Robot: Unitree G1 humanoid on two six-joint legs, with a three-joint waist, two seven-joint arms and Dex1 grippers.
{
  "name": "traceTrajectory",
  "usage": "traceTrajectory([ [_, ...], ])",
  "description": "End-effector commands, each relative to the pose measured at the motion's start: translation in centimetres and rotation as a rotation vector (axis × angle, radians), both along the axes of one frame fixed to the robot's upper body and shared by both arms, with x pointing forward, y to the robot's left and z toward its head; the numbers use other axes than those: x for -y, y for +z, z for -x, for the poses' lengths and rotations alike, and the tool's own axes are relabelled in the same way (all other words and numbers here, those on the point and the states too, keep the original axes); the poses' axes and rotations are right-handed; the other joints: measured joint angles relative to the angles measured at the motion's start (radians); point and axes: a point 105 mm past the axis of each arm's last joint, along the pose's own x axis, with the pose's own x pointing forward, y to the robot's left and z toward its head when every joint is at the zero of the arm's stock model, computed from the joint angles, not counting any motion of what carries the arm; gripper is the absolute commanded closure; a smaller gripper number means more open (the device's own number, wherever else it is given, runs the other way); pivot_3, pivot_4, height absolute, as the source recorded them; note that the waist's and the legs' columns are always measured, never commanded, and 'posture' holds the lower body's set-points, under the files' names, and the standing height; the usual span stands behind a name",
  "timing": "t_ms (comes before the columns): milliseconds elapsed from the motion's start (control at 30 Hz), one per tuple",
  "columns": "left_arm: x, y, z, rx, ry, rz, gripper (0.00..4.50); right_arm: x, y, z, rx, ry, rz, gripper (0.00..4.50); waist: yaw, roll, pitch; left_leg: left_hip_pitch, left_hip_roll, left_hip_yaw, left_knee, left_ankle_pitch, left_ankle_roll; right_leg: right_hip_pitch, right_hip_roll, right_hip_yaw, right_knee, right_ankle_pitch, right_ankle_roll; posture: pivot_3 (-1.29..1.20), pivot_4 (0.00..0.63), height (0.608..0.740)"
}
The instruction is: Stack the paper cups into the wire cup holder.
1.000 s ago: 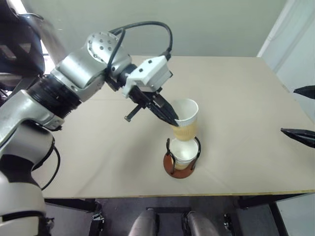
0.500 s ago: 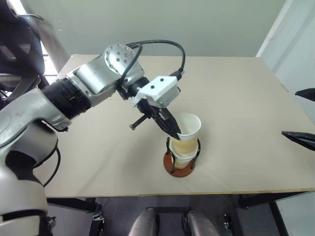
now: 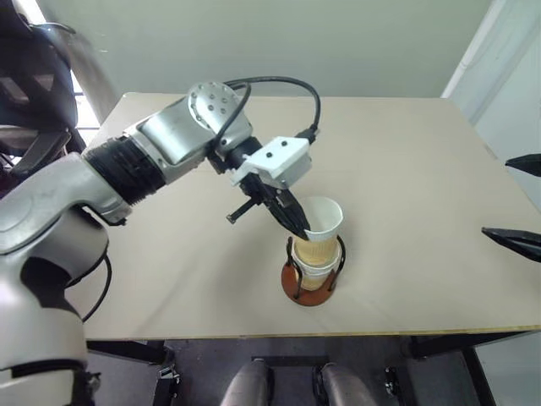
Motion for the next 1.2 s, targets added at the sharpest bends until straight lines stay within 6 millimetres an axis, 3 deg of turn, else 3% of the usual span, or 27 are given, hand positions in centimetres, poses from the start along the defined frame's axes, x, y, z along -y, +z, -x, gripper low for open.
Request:
traceTrajectory([
  [33, 0.2, 1.0, 0.1, 0.013, -0.027, 0.028, 4.04, 0.1, 0.7, 0.4, 0.047, -0.016, 0.001, 0.0, 0.0, 0.0, 0.0, 0.0, 0.0, 0.0, 0.0, 0.0, 0.0, 0.0, 0.0, 0.0, 0.0, 0.0, 0.0, 0.0, 0.15, 0.74],
  [133, 0.4, 1.2, 0.3, 0.008, -0.034, 0.041, 3.19, 0.1, 0.6, 0.4, 0.044, -0.015, -0.001, 0.0, 0.0, 0.0, 0.0, 0.0, 0.0, 0.0, 0.0, 0.0, 0.0, 0.0, 0.0, 0.0, 0.0, 0.0, 0.0, 0.0, 0.15, 0.74],
  [433, 0.7, 2.2, 0.3, -0.022, -0.014, 0.097, 0.11, -0.2, 0.5, -0.1, 0.031, 0.006, -0.007, 0.0, 0.0, 0.0, 0.0, 0.0, 0.0, 0.0, 0.0, 0.0, 0.0, 0.0, 0.0, 0.0, 0.0, 0.0, 0.0, 0.0, 0.15, 0.74],
  [533, 0.5, 3.8, -1.0, -0.022, 0.073, 0.174, 0.05, -0.3, 0.2, -1.0, 0.017, 0.036, -0.016, 0.0, 0.0, 0.0, 0.0, 0.0, 0.0, 0.0, 0.0, 0.0, 0.0, 0.0, 0.0, 0.0, 0.0, 0.0, 0.001, 0.0, 0.15, 0.74],
  [633, -1.1, 5.2, -3.2, -0.015, 0.248, 0.296, 0.05, 0.4, -0.7, -3.0, 0.002, 0.004, -0.026, 0.0, -0.003, 0.0, 0.0, 0.001, 0.0, 0.0, 0.0, 0.0, 0.0, 0.0, 0.0, 0.0, 0.0, 0.0, 0.001, 0.0, 0.15, 0.74],
  [700, -3.3, 6.3, -5.7, 0.011, 0.477, 0.427, 0.05, 1.3, -1.3, -4.7, 0.005, -0.044, -0.045, 0.0, -0.012, 0.001, 0.0, 0.001, 0.0, 0.0, 0.0, 0.001, -0.001, 0.0, 0.0, 0.0, 0.0, 0.001, 0.001, 0.0, 0.15, 0.74],
  [767, -7.2, 6.6, -7.9, 0.079, 0.693, 0.531, 0.05, 2.3, -1.9, -6.3, 0.011, -0.093, -0.061, 0.0, -0.019, 0.002, -0.001, 0.002, 0.0, 0.0, 0.0, 0.002, -0.001, 0.0, 0.0, 0.0, 0.0, 0.002, 0.002, 0.0, 0.15, 0.74],
  [800, -10.1, 6.6, -9.1, 0.109, 0.853, 0.591, 0.05, 2.8, -2.1, -7.3, 0.023, -0.113, -0.083, 0.0, -0.025, 0.003, -0.001, 0.002, 0.0, 0.0, 0.0, 0.003, -0.002, 0.0, 0.001, 0.0, 0.001, 0.002, 0.002, 0.0, 0.15, 0.74],
  [867, -14.2, 5.9, -10.1, 0.14, 1.06, 0.642, 0.05, 3.5, -2.5, -8.7, 0.043, -0.141, -0.115, 0.0, -0.031, 0.003, -0.001, 0.003, 0.001, 0.0, -0.001, 0.007, -0.005, -0.001, 0.002, 0.001, 0.001, 0.002, 0.002, 0.0, 0.15, 0.74],
  [933, -17.1, 4.5, -9.8, 0.145, 1.179, 0.638, 0.05, 4.1, -2.7, -9.7, 0.058, -0.16, -0.145, 0.0, -0.035, 0.004, -0.001, 0.004, 0.001, 0.0, -0.003, 0.01, -0.009, -0.002, 0.003, 0.001, 0.001, 0.002, 0.002, 0.0, 0.15, 0.74],
  [1000, -21.3, 2.9, -8.6, 0.122, 1.341, 0.664, 0.05, 4.9, -3.2, -10.4, 0.03, -0.165, -0.173, 0.0, -0.034, 0.004, -0.001, 0.003, 0.002, 0.001, -0.005, 0.015, -0.014, -0.002, 0.003, 0.001, 0.002, 0.002, 0.002, 0.0, 0.15, 0.74],
  [1133, -25.7, -0.2, -5.2, 0.079, 1.507, 0.603, 0.05, 5.1, -4.6, -10.5, -0.071, -0.084, -0.166, 0.0, -0.027, 0.0, -0.002, 0.002, 0.001, 0.001, -0.01, 0.016, -0.015, -0.005, 0.003, 0.001, 0.0, 0.001, 0.001, 0.0, 0.15, 0.74],
  [1200, -26.7, -1.3, -3.6, 0.044, 1.552, 0.57, 0.05, 5.2, -5.0, -10.7, -0.102, -0.046, -0.146, 0.0, -0.021, -0.001, -0.002, 0.002, 0.001, 0.001, -0.013, 0.016, -0.016, -0.005, 0.002, 0.001, 0.0, -0.001, -0.001, 0.0, 0.15, 0.74],
])
